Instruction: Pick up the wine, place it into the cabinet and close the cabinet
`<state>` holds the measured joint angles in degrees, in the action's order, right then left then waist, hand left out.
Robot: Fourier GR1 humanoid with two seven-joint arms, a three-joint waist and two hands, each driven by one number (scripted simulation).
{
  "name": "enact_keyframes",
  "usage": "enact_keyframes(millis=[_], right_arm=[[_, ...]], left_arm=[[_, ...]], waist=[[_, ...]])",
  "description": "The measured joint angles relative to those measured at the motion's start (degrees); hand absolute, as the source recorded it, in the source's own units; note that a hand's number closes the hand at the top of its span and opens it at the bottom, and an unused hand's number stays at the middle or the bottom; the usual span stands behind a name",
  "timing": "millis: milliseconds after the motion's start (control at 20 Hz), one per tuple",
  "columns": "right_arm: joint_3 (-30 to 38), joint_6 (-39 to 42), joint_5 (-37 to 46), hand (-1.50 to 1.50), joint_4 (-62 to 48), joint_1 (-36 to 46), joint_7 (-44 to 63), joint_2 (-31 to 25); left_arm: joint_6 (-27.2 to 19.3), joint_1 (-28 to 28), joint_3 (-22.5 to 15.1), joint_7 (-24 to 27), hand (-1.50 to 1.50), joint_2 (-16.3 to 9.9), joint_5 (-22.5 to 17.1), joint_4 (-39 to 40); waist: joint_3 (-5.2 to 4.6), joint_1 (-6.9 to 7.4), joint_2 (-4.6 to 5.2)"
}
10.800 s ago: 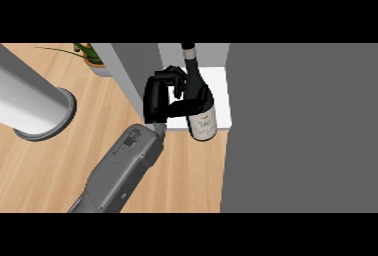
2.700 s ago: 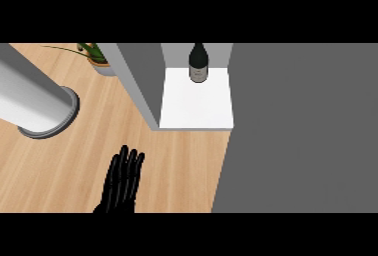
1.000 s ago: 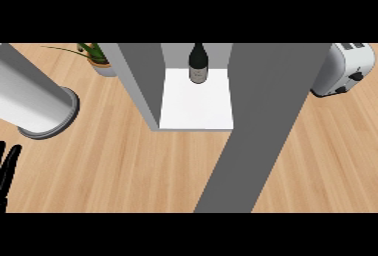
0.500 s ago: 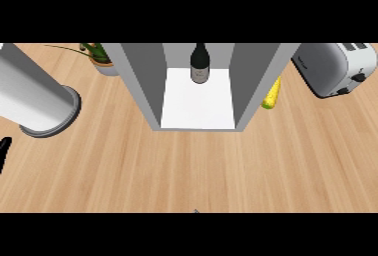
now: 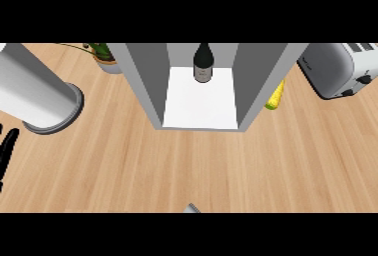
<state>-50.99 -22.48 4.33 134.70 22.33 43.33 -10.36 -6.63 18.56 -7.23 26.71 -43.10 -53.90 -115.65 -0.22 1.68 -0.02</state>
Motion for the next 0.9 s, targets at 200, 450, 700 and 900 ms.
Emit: enact_keyframes(millis=[200,450,700,900], right_arm=[[2.70,-3.05,-4.65,1.50,-5.28,8.03,-0.29,2.29],[8.24,-6.65,-10.40,1.50,-18.43,22.60,-1.19,7.67],[14.34,-7.32,-15.46,1.50,-31.29,35.18,-4.26,9.45],[17.76,-4.52,-14.36,1.50,-40.98,41.33,-8.03,9.74]], left_arm=[[-0.27,-0.95,-0.49,-1.17,-1.50,0.56,0.13,0.04],[-1.21,-1.76,-0.52,-1.86,-1.50,1.74,0.94,0.20],[-0.76,-2.64,-0.19,-2.00,-1.50,3.07,2.00,2.12],[-1.19,-3.15,0.13,-3.16,-1.50,3.78,1.99,1.27]], waist=[[0.04,0.67,0.21],[0.14,0.85,0.25],[0.16,0.52,0.24],[0.13,0.15,0.21]])
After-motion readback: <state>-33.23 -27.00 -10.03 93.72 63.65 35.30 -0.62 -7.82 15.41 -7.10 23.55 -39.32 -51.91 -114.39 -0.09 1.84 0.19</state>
